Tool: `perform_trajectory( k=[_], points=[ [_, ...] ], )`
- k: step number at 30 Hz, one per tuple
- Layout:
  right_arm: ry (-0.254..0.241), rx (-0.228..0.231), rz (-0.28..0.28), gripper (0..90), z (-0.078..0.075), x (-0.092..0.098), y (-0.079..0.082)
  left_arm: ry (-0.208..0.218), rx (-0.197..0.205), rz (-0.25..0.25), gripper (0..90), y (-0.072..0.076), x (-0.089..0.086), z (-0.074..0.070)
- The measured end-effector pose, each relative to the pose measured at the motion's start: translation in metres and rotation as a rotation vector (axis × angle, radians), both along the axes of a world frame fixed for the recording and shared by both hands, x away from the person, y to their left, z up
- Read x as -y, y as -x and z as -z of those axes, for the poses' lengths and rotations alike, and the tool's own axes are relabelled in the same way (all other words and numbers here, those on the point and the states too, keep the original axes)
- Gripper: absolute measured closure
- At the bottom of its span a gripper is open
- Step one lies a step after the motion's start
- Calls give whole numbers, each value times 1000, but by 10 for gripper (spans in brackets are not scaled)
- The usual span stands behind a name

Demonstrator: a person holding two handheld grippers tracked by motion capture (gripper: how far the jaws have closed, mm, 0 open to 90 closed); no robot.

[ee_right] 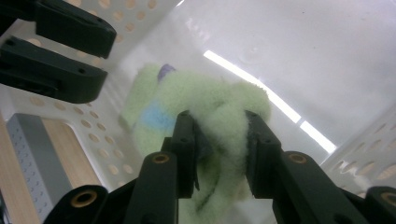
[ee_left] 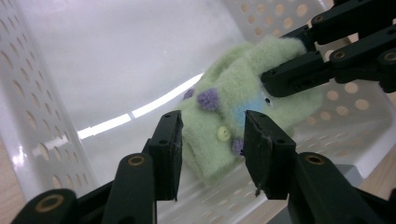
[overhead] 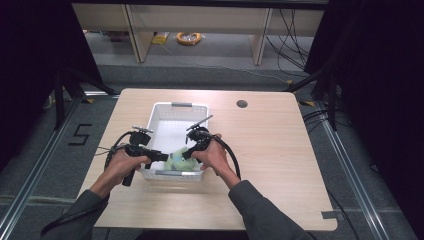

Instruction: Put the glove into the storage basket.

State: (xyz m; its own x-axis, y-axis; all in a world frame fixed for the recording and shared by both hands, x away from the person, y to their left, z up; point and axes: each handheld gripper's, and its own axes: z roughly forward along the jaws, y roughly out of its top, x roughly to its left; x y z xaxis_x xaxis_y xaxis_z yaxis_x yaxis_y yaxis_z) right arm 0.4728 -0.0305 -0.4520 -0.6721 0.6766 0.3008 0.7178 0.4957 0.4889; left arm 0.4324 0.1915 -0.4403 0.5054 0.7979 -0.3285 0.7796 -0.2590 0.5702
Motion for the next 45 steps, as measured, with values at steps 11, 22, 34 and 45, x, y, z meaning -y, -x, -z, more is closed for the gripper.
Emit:
perform_trajectory(
  k=[11,22,34,45],
  points=[
    [22,39,11,568,-10,1,1,4,39,31,551,8,6,-5],
    [-15,84,6,495,-28,14,7,22,67,41,458,18,16,-10],
    [-113,134,-35,421,-52,45,30,71,104,58,380,38,29,-20],
    [-180,208,-55,380,-58,78,48,158,181,74,323,61,41,-36]
  ],
)
